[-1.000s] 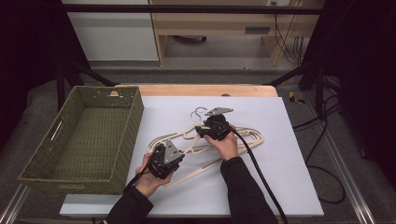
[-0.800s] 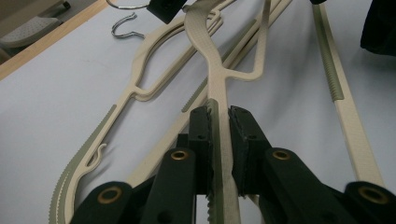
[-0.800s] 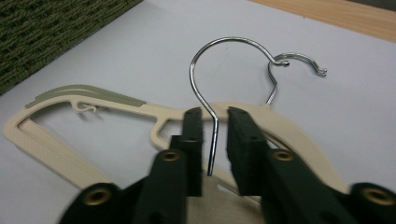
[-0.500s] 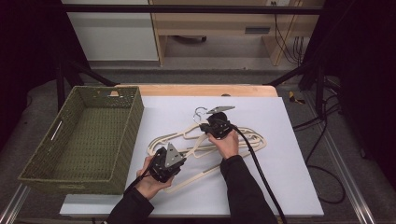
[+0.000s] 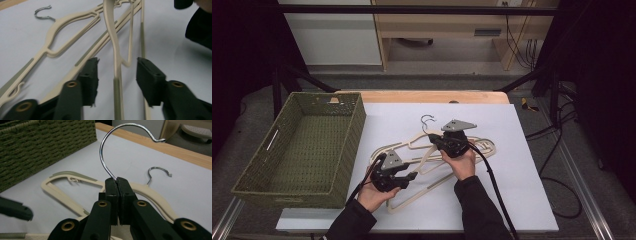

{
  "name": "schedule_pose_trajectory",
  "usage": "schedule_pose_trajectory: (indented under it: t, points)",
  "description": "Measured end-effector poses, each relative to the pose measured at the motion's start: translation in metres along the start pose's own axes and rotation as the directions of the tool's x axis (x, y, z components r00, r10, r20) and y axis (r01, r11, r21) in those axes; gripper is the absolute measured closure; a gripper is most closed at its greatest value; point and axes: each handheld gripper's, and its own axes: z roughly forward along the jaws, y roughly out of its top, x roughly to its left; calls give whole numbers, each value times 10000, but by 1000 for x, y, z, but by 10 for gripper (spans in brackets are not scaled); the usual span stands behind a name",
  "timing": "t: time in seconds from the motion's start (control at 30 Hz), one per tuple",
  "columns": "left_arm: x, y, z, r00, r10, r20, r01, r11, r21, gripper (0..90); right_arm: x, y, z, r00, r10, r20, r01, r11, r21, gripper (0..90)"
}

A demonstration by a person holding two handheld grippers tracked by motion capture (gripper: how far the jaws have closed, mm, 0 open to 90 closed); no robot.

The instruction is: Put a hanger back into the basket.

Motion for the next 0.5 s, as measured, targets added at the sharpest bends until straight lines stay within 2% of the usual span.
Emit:
schedule_pose_trajectory:
  t: [0.07,0.17,0.23,0.27,0.3,0.33,0.37,0.47,0.5]
  points:
    - [1,10,4,9999,-133,87,135,9997,-180,438,1,-1,-6,9998,-192,-89,191,9996,-194,886]
    - [4,25,13,9971,-499,582,511,9985,-203,416,2,-2,-9,9996,-183,-203,176,9993,-324,886]
    - [6,30,20,9955,-645,696,657,9977,-157,403,3,-3,-12,9993,-238,-304,226,9989,-409,886]
    - [6,33,23,9954,-658,699,670,9976,-160,418,4,-3,-14,9992,-224,-343,208,9988,-450,886]
    - [7,35,27,9935,-811,801,825,9965,-152,476,4,-4,-17,9989,-241,-398,223,9987,-449,886]
    - [8,36,31,9898,-993,1021,1005,9949,-62,476,4,-4,-17,9989,-241,-398,223,9987,-449,886]
    - [9,37,35,9864,-1147,1181,1152,9933,24,533,4,-5,-21,9986,-277,-450,252,9983,-532,886]
    - [10,37,45,9842,-1240,1260,1222,9923,221,614,4,-6,-24,9984,-301,-475,273,9979,-584,886]
    - [9,37,46,9839,-1207,1318,1186,9927,239,614,5,-6,-26,9986,-285,-449,259,9980,-578,886]
